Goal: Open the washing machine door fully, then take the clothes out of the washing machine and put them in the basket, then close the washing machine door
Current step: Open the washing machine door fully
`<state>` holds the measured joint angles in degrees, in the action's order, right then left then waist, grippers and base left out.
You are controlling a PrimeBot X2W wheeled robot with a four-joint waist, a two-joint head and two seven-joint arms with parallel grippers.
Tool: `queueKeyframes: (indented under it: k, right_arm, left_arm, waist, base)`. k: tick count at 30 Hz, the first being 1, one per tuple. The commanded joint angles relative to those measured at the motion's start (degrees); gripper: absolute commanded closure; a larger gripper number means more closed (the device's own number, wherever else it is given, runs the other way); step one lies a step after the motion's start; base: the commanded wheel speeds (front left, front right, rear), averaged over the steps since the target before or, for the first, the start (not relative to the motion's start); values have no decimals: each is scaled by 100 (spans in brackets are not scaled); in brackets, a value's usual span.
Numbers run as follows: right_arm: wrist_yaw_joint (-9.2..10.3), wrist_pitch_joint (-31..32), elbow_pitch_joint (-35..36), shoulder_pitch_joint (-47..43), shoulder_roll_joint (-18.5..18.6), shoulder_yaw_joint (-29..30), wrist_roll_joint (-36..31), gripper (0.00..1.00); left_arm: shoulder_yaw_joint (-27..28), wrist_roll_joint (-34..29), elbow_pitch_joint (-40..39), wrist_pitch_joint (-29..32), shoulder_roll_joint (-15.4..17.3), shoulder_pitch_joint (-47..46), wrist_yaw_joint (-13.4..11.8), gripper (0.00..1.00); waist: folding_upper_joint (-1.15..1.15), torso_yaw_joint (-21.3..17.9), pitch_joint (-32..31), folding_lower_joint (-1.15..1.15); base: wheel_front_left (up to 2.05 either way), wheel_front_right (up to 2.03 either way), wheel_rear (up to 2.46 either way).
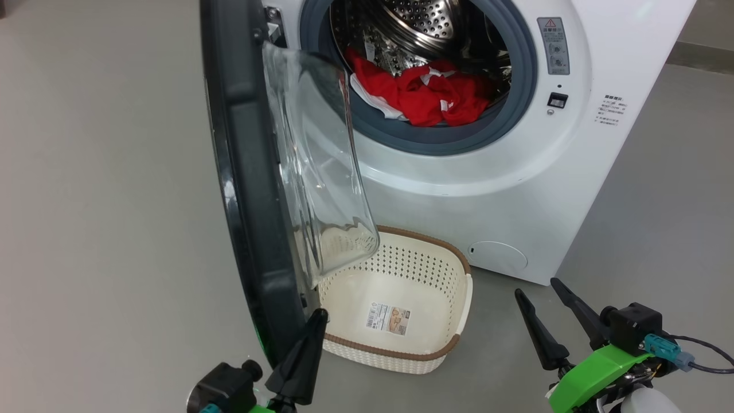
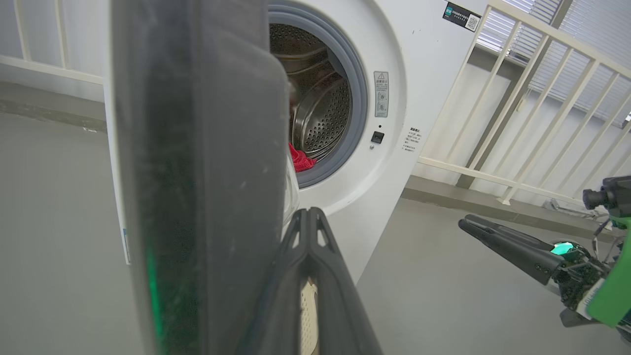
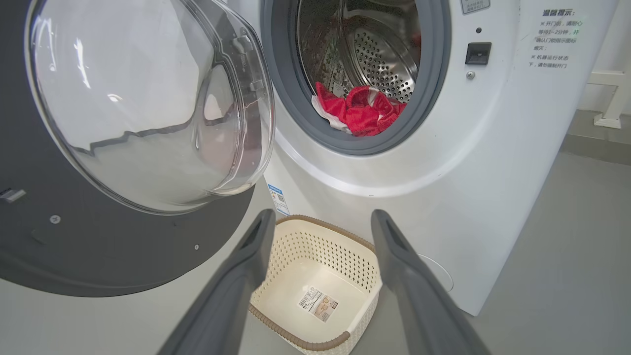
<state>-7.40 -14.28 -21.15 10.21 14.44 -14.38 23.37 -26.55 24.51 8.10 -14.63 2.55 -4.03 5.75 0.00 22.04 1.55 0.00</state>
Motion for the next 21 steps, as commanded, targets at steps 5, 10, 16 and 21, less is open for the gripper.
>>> queueKeyframes:
  k: [5,10,16,21]
  right_arm:
    - [-9,-72,195,78,49,-72,21,0]
    - [-9,-72,206,77,31,-70,21,0]
    - [-9,-72,214,91,37,-106,32,0]
    - [-9,-72,224,99,58,-110,36,0]
  left_arm:
    - [541,47,-44,-36,42,-202,-79,100]
    - [760,-6,-12,-36,77,-167,-99,100]
    - [1163,-55,12,-36,132,-84,-209,100]
    - [1640,-94,40,-37,200,-79,-366,100]
  waist:
    - [0,59,-4,0]
    - [0,89,-9,0]
    - [0,115,26,0]
    - [0,123,66,0]
  base:
    - [0,0,0]
    - [0,0,0]
    - [0,0,0]
    - [0,0,0]
